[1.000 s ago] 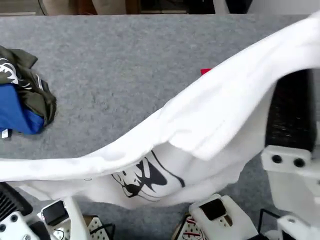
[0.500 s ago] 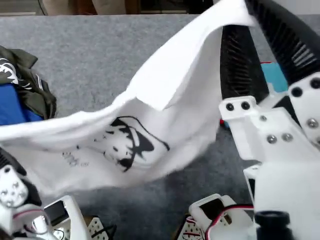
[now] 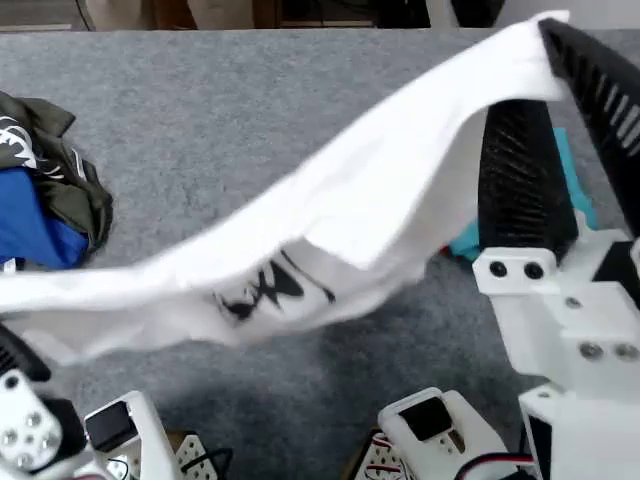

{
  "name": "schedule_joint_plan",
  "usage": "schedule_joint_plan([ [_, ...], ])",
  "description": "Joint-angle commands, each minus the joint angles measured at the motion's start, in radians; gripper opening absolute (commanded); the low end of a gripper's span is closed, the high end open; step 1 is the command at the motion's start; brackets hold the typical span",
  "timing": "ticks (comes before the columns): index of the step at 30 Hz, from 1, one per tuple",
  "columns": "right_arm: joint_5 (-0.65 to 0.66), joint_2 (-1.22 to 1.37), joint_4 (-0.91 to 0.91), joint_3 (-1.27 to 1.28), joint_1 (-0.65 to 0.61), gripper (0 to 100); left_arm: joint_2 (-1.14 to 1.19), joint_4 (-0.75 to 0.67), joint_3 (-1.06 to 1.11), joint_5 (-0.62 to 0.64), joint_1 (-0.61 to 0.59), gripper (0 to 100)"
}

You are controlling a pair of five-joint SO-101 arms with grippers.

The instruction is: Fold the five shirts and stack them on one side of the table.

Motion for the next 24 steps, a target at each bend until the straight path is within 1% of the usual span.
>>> schedule_joint_plan([
  [1,0.015,-0.016,0.005,-0.001,0.002,0.2,0.005,0.014,-0.057,-0.005,-0.002,2],
  [4,0.012,-0.010,0.006,0.004,0.002,0.2,0.005,0.060,-0.063,-0.005,0.000,2],
  [6,0.011,0.007,0.021,0.004,0.002,0.2,0.005,0.066,-0.055,-0.005,0.003,2],
  [11,0.009,0.085,0.092,0.016,-0.001,0.2,0.013,0.057,0.066,-0.005,0.008,2],
  [12,0.009,0.104,0.101,0.030,0.001,0.2,0.013,0.034,0.104,-0.003,0.008,2],
  [14,0.005,0.137,0.101,0.065,0.001,0.2,0.008,-0.054,0.212,0.000,0.008,2],
  [18,-0.074,0.205,0.052,0.170,0.002,0.2,0.008,-0.288,0.460,0.000,0.009,2],
  [20,-0.091,0.243,-0.020,0.232,0.001,0.2,0.015,-0.420,0.598,0.000,0.009,2],
  [24,-0.092,0.349,-0.229,0.372,0.002,0.2,0.016,-0.752,0.881,-0.005,0.009,2],
])
